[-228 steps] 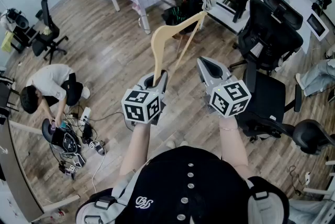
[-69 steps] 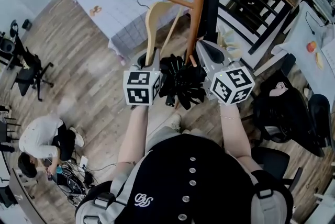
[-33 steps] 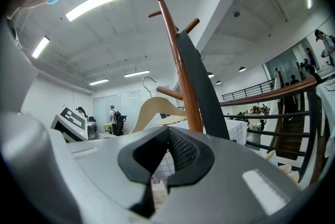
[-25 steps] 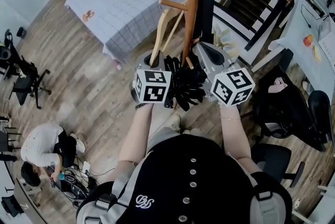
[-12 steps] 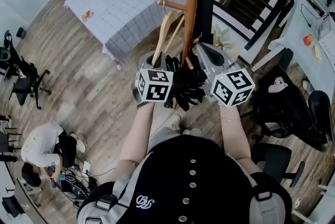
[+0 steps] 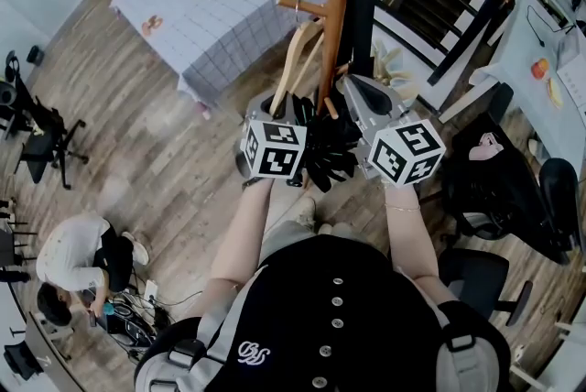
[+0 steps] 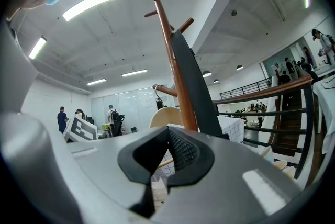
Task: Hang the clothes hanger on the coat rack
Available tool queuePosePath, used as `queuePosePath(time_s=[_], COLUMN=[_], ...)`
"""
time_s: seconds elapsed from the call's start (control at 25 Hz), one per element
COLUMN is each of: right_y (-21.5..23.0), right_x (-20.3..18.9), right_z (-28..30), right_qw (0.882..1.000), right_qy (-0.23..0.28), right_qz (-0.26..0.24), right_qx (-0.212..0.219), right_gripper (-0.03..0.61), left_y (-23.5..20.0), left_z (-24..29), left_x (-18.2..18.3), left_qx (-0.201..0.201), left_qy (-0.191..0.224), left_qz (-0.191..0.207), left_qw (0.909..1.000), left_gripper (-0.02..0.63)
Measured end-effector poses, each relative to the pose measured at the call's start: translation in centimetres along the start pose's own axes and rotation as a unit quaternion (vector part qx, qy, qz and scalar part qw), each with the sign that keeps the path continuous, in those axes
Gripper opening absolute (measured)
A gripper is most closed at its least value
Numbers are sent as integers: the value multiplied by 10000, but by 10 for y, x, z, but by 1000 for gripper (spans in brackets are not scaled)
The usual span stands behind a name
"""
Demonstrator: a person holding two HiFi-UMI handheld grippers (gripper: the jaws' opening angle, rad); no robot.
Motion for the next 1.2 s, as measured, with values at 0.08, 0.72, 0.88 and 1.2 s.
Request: queuePosePath(time_s=[0.08,0.72,0.88,1.2], right_y=[-1,-3,-5,-7], right_x=[0,-4,-4,-2], right_z=[1,-3,-3,-2], right_qw=[10000,10000,10000,10000], right_qy=[-8,-54,-48,-21], right_qz=[6,45,40,22], right_qx=[2,-8,14,32], right_gripper=[0,0,0,0], left_y=[1,11,11,15], left_z=[1,4,0,-5], left_x=[0,-3,2,11], left_qx=[-2,-232,-264,-466], left_qy=[-2,254,413,596], left_qz=[-6,-329,-341,-380], left_qw=[10000,9989,9982,9964], left_gripper=[21,60,95,154])
Point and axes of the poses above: the fingertips, and each gripper's own axes: z forward along the fingers, y to its right, x out of its top, the point moved 5 cm from there along -z, backward along the fingers, and after that the axes turned 5 degrees about y, right-handed, at the moved point
